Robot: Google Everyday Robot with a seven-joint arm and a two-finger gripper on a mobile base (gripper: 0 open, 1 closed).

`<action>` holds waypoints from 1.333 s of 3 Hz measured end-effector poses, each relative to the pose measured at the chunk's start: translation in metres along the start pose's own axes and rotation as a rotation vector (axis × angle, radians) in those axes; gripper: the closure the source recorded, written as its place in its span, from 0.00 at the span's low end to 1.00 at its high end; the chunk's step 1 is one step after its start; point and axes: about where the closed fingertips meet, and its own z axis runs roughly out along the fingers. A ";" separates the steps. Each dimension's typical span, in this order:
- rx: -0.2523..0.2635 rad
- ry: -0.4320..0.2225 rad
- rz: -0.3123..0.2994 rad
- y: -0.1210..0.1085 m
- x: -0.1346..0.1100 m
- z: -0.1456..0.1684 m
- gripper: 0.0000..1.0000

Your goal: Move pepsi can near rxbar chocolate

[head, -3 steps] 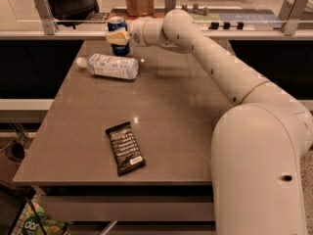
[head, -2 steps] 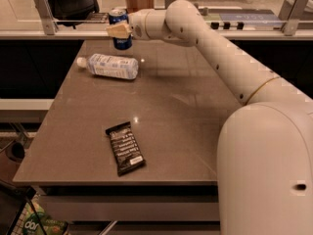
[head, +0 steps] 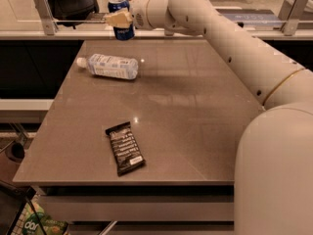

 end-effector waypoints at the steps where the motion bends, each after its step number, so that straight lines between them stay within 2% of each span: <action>1: 0.037 0.023 -0.015 0.014 -0.020 -0.024 1.00; 2: 0.075 0.043 -0.024 0.030 -0.035 -0.047 1.00; 4: 0.151 0.037 -0.017 0.049 -0.039 -0.087 1.00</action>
Offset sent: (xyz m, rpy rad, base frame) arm -0.0847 -0.0223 0.0591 -0.0770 -0.0186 -0.1278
